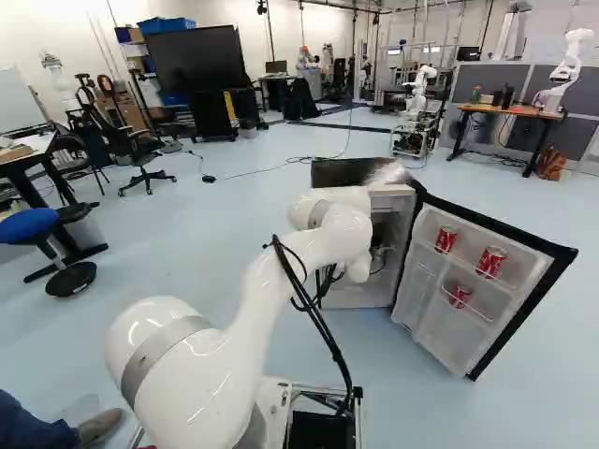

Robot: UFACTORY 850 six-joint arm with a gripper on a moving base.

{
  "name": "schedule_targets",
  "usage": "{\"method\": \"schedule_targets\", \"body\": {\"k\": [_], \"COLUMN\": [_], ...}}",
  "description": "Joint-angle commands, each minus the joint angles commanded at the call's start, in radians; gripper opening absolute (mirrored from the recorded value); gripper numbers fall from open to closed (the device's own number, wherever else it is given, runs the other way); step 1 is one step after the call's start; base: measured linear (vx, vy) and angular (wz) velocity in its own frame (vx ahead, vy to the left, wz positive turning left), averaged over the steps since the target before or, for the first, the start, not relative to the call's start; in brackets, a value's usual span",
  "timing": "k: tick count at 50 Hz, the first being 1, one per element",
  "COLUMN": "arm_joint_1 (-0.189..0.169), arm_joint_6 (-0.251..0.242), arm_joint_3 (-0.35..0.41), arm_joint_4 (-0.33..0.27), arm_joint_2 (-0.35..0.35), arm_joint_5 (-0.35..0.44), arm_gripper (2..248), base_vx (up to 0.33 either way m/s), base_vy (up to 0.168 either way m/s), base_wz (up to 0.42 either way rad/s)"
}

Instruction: Grab a drink from the fridge

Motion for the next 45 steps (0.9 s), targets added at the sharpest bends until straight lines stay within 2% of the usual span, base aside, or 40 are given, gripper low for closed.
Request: {"method": "schedule_targets", "body": {"k": [1,5,6,10,11,33,45], "arm_joint_1": [0.0,0.0,0.0,0.0,0.0,0.0,0.0], "arm_joint_6": [0.0,0.0,0.0,0.0,0.0,0.0,0.0], "arm_joint_3": [0.0,0.0,0.0,0.0,0.0,0.051,0.057], "arm_joint_4": [0.0,0.0,0.0,0.0,0.0,0.0,0.0], "arm_joint_2": [0.0,0.0,0.0,0.0,0.0,0.056,0.062], "arm_joint_5": [0.0,0.0,0.0,0.0,0.0,0.0,0.0], "arm_gripper": [142,142,105,105,96,96,96], "base_vx": [0.0,0.0,0.0,0.0,0.0,0.0,0.0], "base_vy": [0.0,0.0,0.0,0.0,0.0,0.0,0.0], "base_wz": [0.0,0.0,0.0,0.0,0.0,0.0,0.0]}}
